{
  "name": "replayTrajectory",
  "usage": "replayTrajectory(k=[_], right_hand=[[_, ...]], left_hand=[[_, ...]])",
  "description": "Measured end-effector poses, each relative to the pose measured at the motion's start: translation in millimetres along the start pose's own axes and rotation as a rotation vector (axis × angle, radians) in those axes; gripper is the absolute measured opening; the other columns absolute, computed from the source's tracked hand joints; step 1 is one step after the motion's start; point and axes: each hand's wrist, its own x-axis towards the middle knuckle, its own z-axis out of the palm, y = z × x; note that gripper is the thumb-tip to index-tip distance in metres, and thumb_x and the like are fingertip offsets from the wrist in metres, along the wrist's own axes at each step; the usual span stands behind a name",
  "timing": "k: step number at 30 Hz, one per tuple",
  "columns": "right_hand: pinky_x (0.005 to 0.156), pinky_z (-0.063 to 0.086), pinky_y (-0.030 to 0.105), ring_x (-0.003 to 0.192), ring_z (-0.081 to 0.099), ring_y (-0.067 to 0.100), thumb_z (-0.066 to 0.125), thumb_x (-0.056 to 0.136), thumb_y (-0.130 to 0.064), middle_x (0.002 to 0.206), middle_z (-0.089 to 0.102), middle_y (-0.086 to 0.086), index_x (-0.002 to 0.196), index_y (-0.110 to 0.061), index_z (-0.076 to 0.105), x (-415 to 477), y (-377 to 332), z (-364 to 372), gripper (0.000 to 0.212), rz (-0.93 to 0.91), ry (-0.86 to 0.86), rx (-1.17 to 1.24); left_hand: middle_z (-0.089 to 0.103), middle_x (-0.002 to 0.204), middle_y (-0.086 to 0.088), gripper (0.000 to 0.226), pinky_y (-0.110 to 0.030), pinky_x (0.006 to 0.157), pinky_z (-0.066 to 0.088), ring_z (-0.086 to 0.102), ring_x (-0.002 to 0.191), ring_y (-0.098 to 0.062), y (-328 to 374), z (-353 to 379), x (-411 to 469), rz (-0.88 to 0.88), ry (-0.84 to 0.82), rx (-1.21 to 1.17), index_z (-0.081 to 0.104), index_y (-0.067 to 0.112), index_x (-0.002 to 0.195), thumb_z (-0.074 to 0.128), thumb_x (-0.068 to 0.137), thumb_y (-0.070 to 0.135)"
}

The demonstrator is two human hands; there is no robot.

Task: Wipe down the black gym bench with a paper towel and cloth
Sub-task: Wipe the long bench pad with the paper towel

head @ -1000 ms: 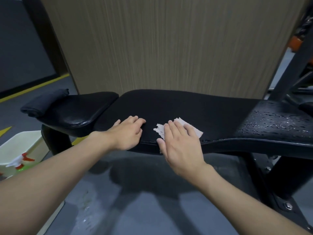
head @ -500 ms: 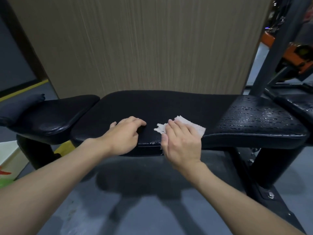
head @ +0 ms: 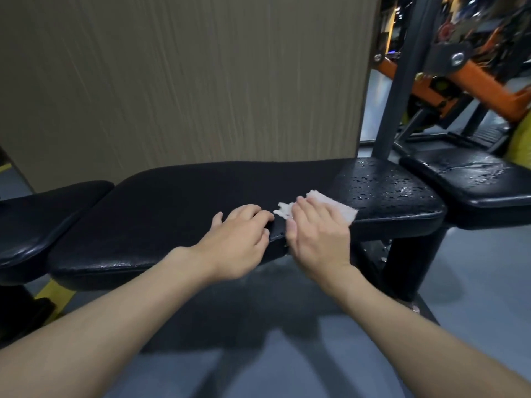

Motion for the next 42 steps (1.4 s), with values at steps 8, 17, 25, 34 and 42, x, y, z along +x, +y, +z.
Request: replayTrajectory(k=[8, 17, 25, 34, 42], right_hand=[[0.101, 0.044, 0.045, 0.122, 0.059, 0.032, 0.029, 0.104, -0.029, 0.117, 0.069, 0.013, 0.11, -0.003, 0.067, -22, 116, -41, 0.046, 0.141, -0.146, -0.141], [0.102, 0.038, 0.049, 0.121, 0.05, 0.04, 0.021, 0.102, -0.038, 0.127, 0.058, 0.019, 0.117, -0.001, 0.058, -29, 131, -56, 0.054, 0.45, -0.256, -0.179], [0.087, 0.041, 0.052, 0.104, 0.051, 0.046, -0.014, 0.08, -0.063, 0.121, 0.052, 0.029, 0.131, -0.002, 0.048, 10, 179, -38, 0.101, 0.666, -0.658, -0.215], [0.107, 0.03, 0.046, 0.131, 0.041, 0.04, 0.022, 0.097, -0.063, 0.144, 0.043, 0.023, 0.144, -0.003, 0.039, 68, 199, -2, 0.079, 0.686, -0.858, -0.096], [0.108, 0.028, 0.049, 0.136, 0.037, 0.036, 0.013, 0.095, -0.068, 0.148, 0.041, 0.017, 0.146, -0.017, 0.039, 114, 223, 60, 0.077, 0.608, -0.981, -0.065]], left_hand=[[0.032, 0.147, 0.01, 0.041, -0.06, 0.112, 0.02, 0.024, 0.141, -0.015, 33, 2, 23, 0.098, -0.053, 0.041, 0.038, 0.028, 0.14, 0.031, 0.102, 0.041], [0.035, 0.145, -0.001, 0.048, -0.057, 0.102, 0.029, 0.031, 0.135, -0.027, 79, 5, 66, 0.1, -0.102, 0.11, 0.032, 0.045, 0.141, 0.027, 0.096, 0.06], [0.02, 0.16, -0.001, 0.046, -0.064, 0.108, 0.019, 0.013, 0.148, -0.027, 87, 0, 96, 0.07, -0.236, 0.039, 0.027, 0.062, 0.14, 0.029, 0.094, 0.065], [0.012, 0.163, 0.011, 0.066, -0.058, 0.114, 0.019, 0.013, 0.149, -0.018, 63, -9, 136, 0.022, -0.278, 0.006, 0.024, 0.061, 0.142, 0.04, 0.081, 0.08], [0.018, 0.16, 0.012, 0.09, -0.065, 0.111, 0.018, 0.016, 0.149, -0.017, 17, -8, 188, 0.008, -0.249, -0.068, 0.027, 0.063, 0.139, 0.047, 0.057, 0.095]])
